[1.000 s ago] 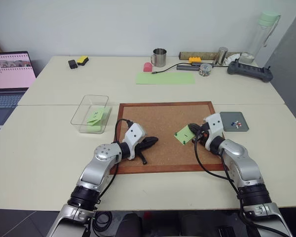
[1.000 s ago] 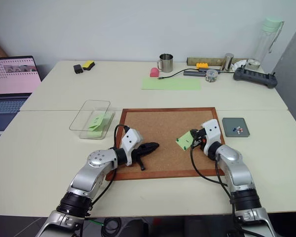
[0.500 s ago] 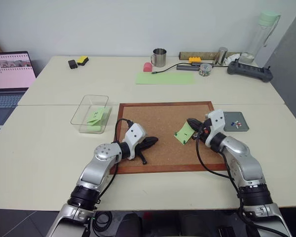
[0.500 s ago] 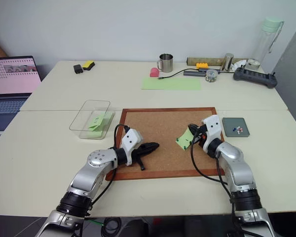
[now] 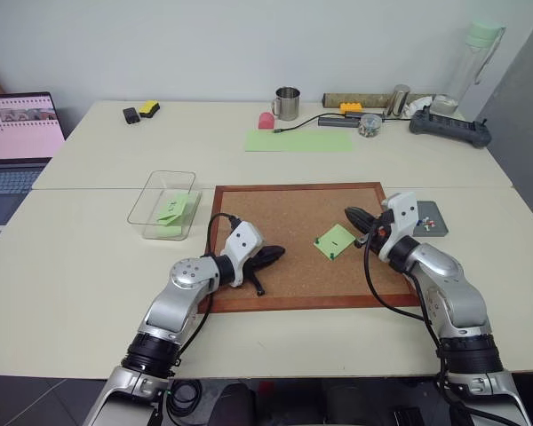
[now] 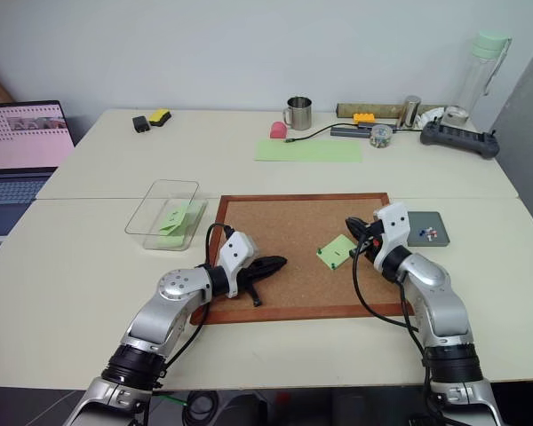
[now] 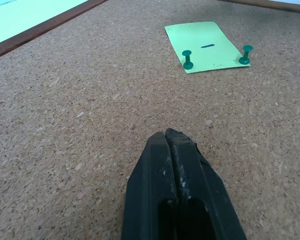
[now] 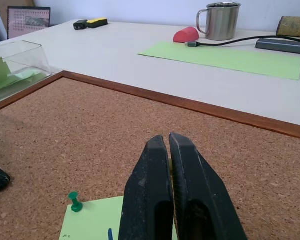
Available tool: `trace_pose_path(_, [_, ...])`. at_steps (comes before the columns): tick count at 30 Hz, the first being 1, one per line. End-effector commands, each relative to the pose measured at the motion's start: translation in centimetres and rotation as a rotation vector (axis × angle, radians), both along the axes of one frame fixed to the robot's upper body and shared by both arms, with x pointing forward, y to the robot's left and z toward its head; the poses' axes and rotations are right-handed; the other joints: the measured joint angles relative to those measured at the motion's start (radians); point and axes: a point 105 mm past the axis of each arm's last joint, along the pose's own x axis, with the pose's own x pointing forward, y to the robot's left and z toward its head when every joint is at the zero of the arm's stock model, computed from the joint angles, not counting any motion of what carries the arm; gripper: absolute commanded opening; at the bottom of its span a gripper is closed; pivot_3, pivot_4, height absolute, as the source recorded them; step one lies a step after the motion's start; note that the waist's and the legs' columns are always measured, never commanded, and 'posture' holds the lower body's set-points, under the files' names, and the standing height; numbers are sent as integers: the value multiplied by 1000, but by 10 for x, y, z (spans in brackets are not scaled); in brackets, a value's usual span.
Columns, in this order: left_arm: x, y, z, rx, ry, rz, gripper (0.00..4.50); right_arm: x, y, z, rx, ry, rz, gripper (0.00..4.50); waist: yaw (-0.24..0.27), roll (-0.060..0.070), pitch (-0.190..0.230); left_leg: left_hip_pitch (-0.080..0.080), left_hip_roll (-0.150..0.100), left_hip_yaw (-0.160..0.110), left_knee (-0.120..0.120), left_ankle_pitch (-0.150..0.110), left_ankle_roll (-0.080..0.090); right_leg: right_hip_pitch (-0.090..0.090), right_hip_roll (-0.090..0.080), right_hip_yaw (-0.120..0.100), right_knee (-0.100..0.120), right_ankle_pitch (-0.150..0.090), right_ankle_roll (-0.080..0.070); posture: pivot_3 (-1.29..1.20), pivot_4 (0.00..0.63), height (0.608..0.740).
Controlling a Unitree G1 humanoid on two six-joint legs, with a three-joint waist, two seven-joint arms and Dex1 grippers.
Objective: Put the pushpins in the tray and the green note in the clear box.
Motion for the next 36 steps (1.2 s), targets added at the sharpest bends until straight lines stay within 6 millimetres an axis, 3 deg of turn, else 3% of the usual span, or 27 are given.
trace_pose_path(1, [-5,0,-17,41,54,-6,0,9,-37,28,31,-101,-178,46,0,0,0,0,0,0,0,0,0,0,0,0,0,0,0,0,150,740])
trace_pose_path(8, [-5,0,-17,39,54,-5,0,26,-102,31,10,-67,-424,46,0,0,0,0,0,0,0,0,0,0,0,0,0,0,0,0,150,740])
trace_pose_path(13, [-4,0,-17,36,50,0,0,31,-131,18,3,12,-514,46,0,0,0,0,0,1,0,0,0,0,0,1,0,0,0,0,150,740])
trace_pose_path(20, [-4,2,-16,34,48,8,0,37,-131,8,38,58,-499,46,0,0,0,0,0,1,0,0,0,0,0,1,0,0,0,0,150,740])
trace_pose_path(32, [-4,2,-14,34,47,12,0,39,-141,11,11,37,-536,2206,0,0,0,0,0,1,0,0,0,0,0,1,0,0,0,0,150,740])
trace_pose_path(36, [-4,2,-14,34,47,9,0,39,-142,12,9,33,-536,2206,0,0,0,0,0,1,0,0,0,0,0,1,0,0,0,0,150,740])
